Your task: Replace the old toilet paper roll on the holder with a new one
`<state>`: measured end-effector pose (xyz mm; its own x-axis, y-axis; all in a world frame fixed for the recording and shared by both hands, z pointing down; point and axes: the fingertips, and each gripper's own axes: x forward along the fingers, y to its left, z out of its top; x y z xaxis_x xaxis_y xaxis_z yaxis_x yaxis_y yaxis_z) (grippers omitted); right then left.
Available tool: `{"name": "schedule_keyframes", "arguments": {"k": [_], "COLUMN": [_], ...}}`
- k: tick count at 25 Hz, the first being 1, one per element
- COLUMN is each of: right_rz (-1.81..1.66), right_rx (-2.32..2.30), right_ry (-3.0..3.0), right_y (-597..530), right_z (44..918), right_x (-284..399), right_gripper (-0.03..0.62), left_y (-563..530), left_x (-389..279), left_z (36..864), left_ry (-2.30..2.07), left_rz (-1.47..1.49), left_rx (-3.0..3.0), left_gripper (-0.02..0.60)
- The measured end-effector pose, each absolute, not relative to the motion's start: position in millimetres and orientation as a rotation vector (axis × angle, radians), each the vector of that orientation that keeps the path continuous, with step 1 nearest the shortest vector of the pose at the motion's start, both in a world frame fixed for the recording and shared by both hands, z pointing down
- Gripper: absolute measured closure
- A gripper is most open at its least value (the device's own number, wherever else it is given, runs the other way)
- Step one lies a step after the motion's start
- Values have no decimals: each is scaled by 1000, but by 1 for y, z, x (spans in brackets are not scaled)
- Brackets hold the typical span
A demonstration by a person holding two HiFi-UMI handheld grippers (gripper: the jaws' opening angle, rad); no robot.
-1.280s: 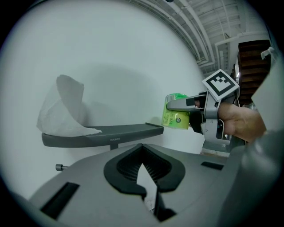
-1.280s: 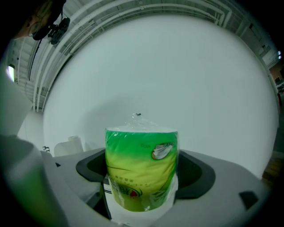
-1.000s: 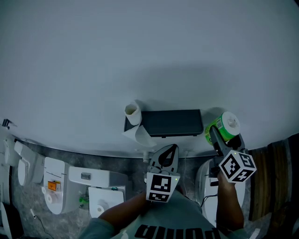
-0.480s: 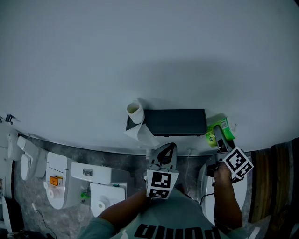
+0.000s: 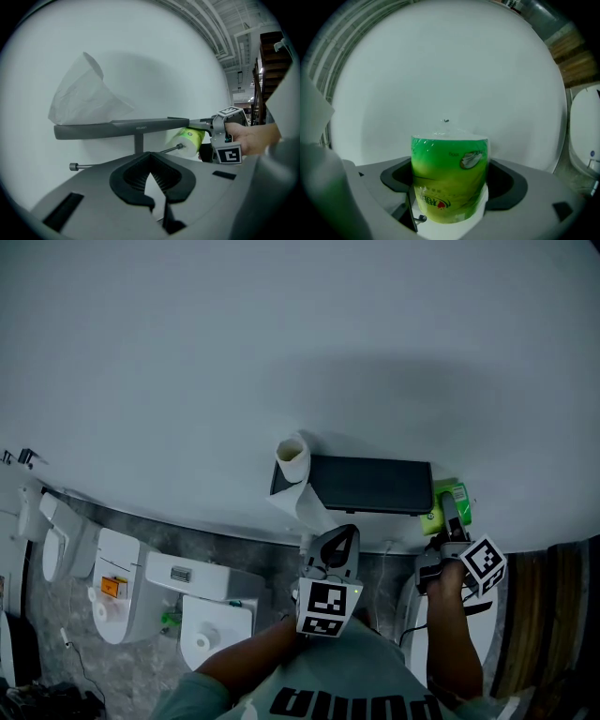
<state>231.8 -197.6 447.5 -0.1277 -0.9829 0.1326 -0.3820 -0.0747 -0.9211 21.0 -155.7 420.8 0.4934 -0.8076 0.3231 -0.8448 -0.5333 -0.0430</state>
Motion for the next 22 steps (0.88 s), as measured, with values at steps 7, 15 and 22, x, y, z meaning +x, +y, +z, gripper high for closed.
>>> {"name": "schedule_keyframes", "arguments": {"k": [7, 15, 22], "right_rz": [-1287, -1353, -1369], "right_rx": [-1371, -1248, -1214], "right_ry": [1431, 1310, 1285], "right_y": [-201, -199, -196], "right_z": [458, 466, 467], "right_x": [224, 218, 209], "right_gripper": [153, 154, 154], "left_y": [-156, -156, -155], "left_x": [12, 8, 5], "left_z": [420, 421, 420], "left_ry": [-1459, -1451, -1443], "left_rz": [464, 462, 463], "left_rx": [2601, 2605, 2610], "left_gripper": [575, 575, 575]}}
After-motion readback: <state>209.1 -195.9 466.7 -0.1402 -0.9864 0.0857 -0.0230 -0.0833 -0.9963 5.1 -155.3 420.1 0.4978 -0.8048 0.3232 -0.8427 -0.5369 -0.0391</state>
